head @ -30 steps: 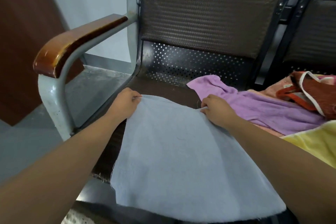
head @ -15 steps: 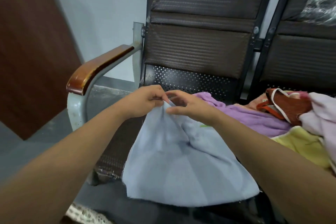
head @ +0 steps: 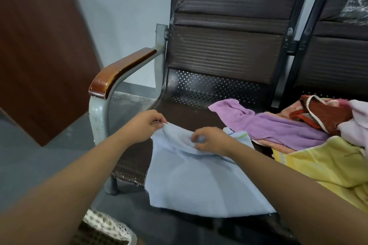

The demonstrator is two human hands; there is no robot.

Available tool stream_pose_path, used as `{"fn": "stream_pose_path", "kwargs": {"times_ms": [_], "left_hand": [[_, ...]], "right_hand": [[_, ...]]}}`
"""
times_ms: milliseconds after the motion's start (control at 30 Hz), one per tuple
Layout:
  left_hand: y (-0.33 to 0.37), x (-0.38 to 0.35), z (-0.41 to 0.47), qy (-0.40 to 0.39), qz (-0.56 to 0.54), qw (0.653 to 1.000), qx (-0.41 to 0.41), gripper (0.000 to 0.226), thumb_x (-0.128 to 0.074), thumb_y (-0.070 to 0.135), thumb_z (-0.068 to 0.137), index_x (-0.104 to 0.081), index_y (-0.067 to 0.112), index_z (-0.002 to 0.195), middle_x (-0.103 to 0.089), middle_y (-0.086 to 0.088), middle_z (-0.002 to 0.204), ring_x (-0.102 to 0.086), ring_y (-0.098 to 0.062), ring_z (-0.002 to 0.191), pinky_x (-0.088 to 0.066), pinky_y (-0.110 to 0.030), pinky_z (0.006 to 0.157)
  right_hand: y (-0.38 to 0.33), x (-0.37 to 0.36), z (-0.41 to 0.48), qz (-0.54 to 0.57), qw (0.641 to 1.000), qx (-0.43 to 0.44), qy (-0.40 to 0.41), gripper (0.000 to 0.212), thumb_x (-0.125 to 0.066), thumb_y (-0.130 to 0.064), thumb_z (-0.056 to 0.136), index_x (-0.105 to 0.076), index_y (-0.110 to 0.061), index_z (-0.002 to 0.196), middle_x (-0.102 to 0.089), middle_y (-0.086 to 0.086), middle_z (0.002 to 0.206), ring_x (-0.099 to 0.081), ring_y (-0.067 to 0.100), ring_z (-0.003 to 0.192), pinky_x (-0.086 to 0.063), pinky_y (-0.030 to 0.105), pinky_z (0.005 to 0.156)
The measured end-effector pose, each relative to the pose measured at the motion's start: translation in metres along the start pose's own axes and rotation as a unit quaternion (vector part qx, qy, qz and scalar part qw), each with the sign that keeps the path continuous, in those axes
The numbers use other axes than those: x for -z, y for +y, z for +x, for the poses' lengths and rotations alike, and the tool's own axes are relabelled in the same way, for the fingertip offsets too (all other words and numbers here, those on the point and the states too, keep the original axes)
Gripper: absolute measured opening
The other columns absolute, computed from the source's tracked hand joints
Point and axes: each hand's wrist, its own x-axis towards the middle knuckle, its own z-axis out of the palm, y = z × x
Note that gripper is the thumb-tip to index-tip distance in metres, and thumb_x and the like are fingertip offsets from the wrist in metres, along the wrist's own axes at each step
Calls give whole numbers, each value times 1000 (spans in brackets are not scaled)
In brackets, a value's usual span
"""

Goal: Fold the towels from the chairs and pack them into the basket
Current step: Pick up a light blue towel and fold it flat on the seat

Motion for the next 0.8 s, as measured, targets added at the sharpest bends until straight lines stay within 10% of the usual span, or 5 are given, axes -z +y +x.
{"fn": "stream_pose_path", "kwargs": {"times_ms": [267,533,700,800], "left_hand": [[-54,-37,14,2,51,994,94,18,-56,15,100,-72,14,107,-61,-1,102,-56,-18,94,-38,-26,80],[-65,-62,33,45,55,990,125,19,-53,11,100,-72,10,102,-62,-12,112,-59,-29,103,-43,-34,88],[-66,-66,35,56,63,987,134,17,-52,7,99,-69,11,94,-59,-13,108,-56,-25,90,-43,-34,81],[-70,-67,34,55,72,986,138,19,-52,7,99,-71,10,101,-59,-14,108,-55,-26,88,-39,-31,78]], "right_hand": [[62,-11,14,-114,991,-68,11,36,-63,-49,88,-66,-36,122,-50,-3,123,-45,19,121,-35,43,104],[84,-4,5,-59,982,-20,176,23,-52,-32,100,-74,-31,106,-64,-9,107,-60,12,97,-48,34,87],[98,13,0,-161,975,-33,147,17,-61,-38,91,-71,-24,89,-64,-8,92,-59,17,92,-43,42,88],[101,21,-2,-14,987,-69,145,21,-72,-29,83,-54,-26,73,-55,-9,83,-49,11,82,-38,35,78]]}}
